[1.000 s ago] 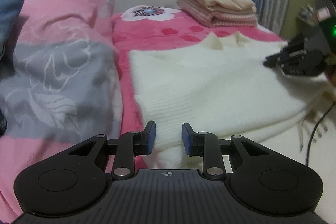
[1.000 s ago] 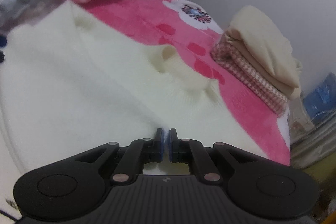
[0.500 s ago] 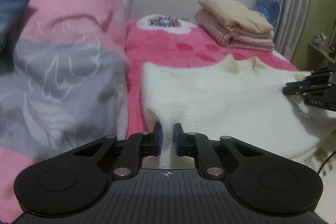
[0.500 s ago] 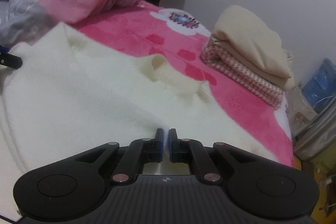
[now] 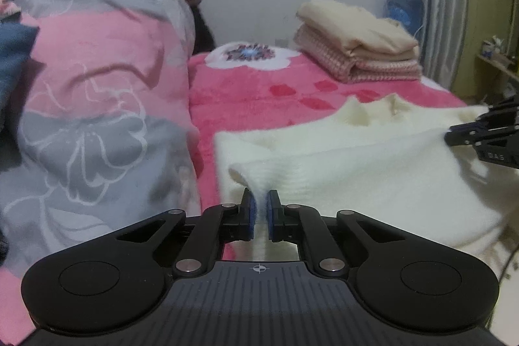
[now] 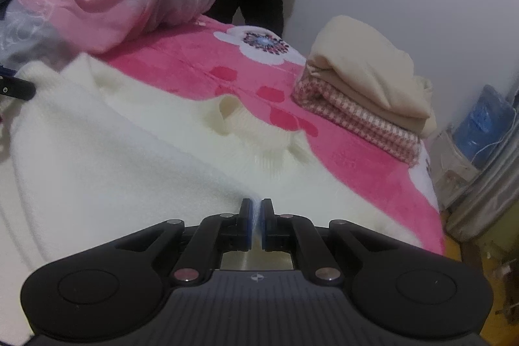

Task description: Fold clothes

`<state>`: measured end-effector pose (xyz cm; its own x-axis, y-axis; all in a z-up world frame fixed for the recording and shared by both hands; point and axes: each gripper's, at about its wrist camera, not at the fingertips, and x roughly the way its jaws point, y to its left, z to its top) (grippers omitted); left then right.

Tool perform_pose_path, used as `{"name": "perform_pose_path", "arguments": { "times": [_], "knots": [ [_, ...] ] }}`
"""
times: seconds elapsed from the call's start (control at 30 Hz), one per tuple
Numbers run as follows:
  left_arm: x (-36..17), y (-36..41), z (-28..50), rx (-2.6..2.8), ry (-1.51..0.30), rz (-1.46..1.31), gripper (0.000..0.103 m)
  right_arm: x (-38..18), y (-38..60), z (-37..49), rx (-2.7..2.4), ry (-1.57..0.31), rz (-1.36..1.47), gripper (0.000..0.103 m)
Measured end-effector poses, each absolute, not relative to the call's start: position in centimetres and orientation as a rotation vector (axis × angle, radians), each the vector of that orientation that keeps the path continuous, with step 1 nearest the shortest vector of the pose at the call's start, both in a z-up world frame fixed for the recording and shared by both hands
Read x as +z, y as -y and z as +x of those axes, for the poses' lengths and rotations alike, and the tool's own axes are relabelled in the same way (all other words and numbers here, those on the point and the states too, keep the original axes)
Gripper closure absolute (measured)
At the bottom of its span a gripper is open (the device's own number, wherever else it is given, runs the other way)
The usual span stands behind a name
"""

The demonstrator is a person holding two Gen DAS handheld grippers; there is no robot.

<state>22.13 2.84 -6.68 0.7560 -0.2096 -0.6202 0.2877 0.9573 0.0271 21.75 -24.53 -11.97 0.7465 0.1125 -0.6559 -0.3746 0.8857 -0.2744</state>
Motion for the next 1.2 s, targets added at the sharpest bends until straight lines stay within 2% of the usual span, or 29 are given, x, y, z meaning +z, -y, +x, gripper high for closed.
{"name": "perform_pose_path", "arguments": {
  "times": [0.07, 0.13, 0.2, 0.3, 0.77, 0.9, 1.1, 1.2],
  "knots": [
    [-7.4, -3.0, 22.8, -0.254, -0.693, 0.121, 0.096, -12.4, 24.7, 22.1, 0.272, -0.703, -0.399, 0.097],
    [-7.8, -3.0, 22.9, -0.243, -0.706, 0.124, 0.096, -12.4, 25.1, 22.2, 0.269, -0.710, -0.378, 0.089],
    [-7.8, -3.1, 22.6, -0.238, -0.700, 0.133, 0.096, -11.1, 26.7, 21.7, 0.250, -0.680, -0.304, 0.076],
    [-8.0, -3.4, 22.5, -0.231, -0.700, 0.127, 0.096, -9.2, 30.7, 20.9, 0.167, -0.624, -0.159, 0.067],
    [-7.9, -3.9, 22.0, -0.180, -0.730, 0.113, 0.097, -10.7, 42.4, 19.5, 0.063, -0.760, 0.272, 0.066],
    [-8.2, -4.2, 21.8, -0.166, -0.730, 0.117, 0.097, -10.1, 41.5, 21.0, 0.047, -0.742, 0.258, 0.066],
    [-8.8, -4.5, 21.2, -0.148, -0.706, 0.115, 0.097, -7.8, 42.6, 20.3, 0.067, -0.729, 0.511, 0.066],
    [-8.9, -4.4, 20.9, -0.141, -0.692, 0.123, 0.097, -8.1, 42.1, 21.2, 0.066, -0.785, 0.518, 0.060]
  ]
}}
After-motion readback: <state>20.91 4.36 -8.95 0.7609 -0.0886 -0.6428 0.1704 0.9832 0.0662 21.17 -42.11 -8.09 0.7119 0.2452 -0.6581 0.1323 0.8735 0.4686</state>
